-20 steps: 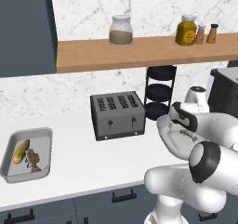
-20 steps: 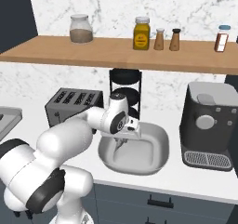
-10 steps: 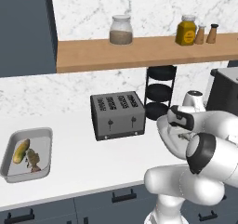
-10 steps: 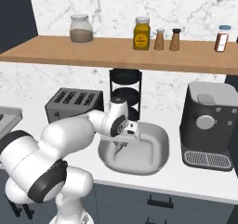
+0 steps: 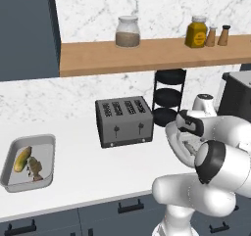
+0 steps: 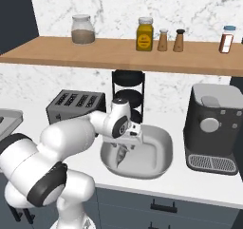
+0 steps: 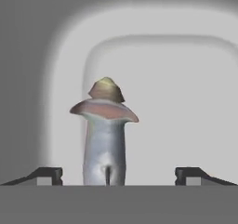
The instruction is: Place one cucumber and one fish in each tupperware on the nearby counter, to pack two identical lunches.
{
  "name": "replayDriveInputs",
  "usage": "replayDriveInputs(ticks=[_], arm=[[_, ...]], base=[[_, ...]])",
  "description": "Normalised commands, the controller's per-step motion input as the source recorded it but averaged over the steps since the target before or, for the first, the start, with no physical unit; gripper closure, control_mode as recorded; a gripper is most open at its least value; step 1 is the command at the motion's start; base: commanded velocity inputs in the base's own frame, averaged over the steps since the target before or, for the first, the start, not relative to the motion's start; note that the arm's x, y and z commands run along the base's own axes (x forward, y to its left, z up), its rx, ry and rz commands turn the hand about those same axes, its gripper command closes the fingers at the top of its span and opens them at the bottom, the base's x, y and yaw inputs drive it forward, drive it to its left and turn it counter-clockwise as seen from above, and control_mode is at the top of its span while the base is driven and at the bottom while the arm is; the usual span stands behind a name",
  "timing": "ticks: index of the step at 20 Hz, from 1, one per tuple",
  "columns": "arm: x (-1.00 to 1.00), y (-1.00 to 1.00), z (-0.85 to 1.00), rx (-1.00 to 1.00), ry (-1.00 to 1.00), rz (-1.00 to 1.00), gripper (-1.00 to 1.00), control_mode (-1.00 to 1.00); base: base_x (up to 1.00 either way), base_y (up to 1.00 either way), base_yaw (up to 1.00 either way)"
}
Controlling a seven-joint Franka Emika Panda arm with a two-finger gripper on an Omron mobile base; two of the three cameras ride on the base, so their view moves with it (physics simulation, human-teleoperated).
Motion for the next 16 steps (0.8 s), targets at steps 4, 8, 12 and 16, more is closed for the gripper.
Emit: replayDriveInputs(ticks=[4,8,12,16], arm=[[-0.3,0.35,0.71,-0.02,0.0,-0.15,-1.0,-1.0],[-0.91,0.52,0.49,0.0,0.0,-0.22,-1.0,-1.0],[-0.99,0.6,0.28,0.0,0.0,-0.19,-1.0,-1.0],[-0.83,0.7,0.27,-0.01,-0.01,-0.17,-1.0,-1.0]], base=[[0.0,0.0,0.0],[0.0,0.0,0.0],[0.0,0.0,0.0],[0.0,0.0,0.0]])
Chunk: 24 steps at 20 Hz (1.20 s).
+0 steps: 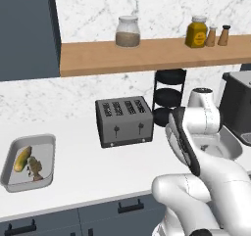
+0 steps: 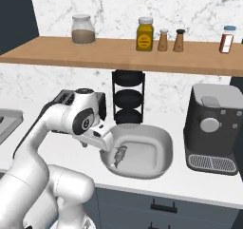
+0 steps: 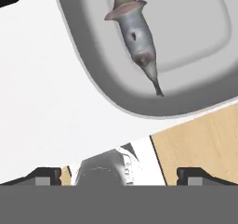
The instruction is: Place one cucumber and one fish in each tupperware on the nearby counter, to pack two identical lunches.
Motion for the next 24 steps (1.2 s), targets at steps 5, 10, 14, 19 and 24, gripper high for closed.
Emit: replayDriveInputs(ticks=[5,10,14,19,24], arm=[[-0.05,0.36,0.18,-0.16,-0.17,0.01,-1.0,-1.0],[0.01,0.58,0.0,-0.01,-0.1,0.12,-1.0,-1.0],[0.0,0.26,0.13,0.0,-0.04,0.29,-1.0,-1.0],[-0.04,0.0,0.23,0.0,0.0,0.25,-1.0,-1.0],[0.0,0.0,-0.02,0.0,0.0,0.0,-1.0,-1.0]], base=[[0.0,0.0,0.0],[0.0,0.0,0.0],[0.0,0.0,0.0],[0.0,0.0,0.0],[0.0,0.0,0.0]])
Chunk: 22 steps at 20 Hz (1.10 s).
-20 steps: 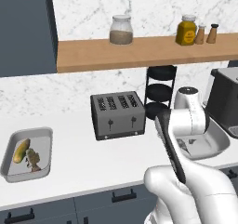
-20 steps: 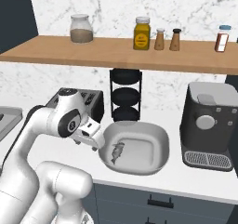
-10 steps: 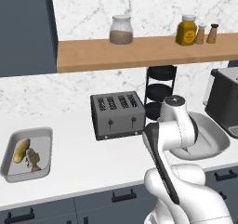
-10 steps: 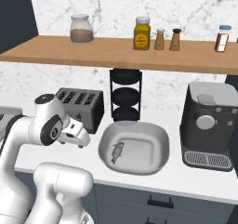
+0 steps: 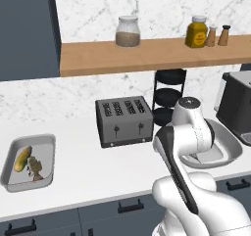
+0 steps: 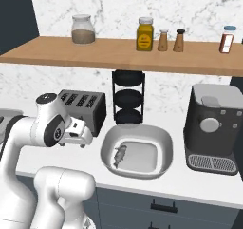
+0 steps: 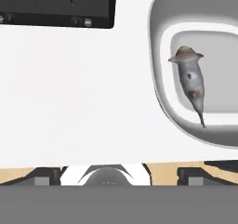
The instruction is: Place one cucumber and one fish in each tupperware on the nearby counter, to pack two identical lunches.
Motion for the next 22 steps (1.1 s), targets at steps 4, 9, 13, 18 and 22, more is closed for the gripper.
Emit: replayDriveInputs(ticks=[4,9,13,18,22], arm=[[-0.06,0.0,-0.02,0.0,0.0,0.0,-1.0,-1.0],[0.0,0.0,0.0,0.0,0.0,0.0,-1.0,1.0],[0.0,0.0,0.0,0.0,0.0,0.0,-1.0,1.0],[0.0,0.0,0.0,0.0,0.0,0.0,-1.0,1.0],[0.0,0.0,0.0,0.0,0.0,0.0,-1.0,1.0]], base=[[0.0,0.0,0.0],[-0.72,-0.25,-0.01],[-0.86,-0.51,-0.03],[-0.91,-0.72,0.0],[-0.1,-1.0,0.0]])
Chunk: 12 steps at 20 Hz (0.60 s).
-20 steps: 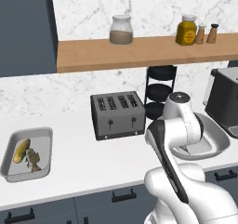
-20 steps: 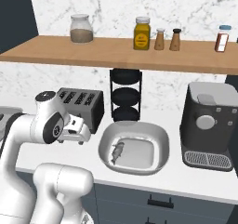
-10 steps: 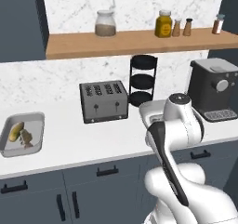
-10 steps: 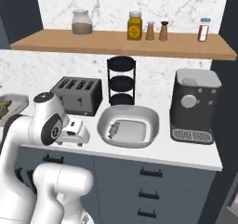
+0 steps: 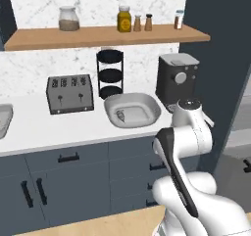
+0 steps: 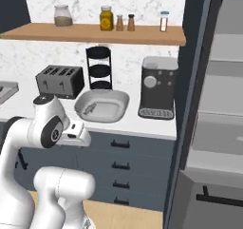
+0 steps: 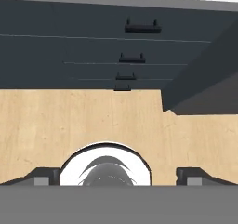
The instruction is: Place one cucumber and one fish in each tupperware on the nearby counter, to pack two identical lunches.
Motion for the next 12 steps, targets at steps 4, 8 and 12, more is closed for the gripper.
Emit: replayDriveInputs(ticks=[4,8,12], arm=[[0.0,0.0,0.0,0.0,0.0,0.0,-1.0,1.0],[0.0,0.0,0.0,0.0,0.0,0.0,-1.0,1.0],[0.0,0.0,0.0,0.0,0.0,0.0,-1.0,1.0]], base=[[0.0,-1.0,0.0],[-0.08,-1.0,-0.01],[-0.17,-0.81,-0.24]])
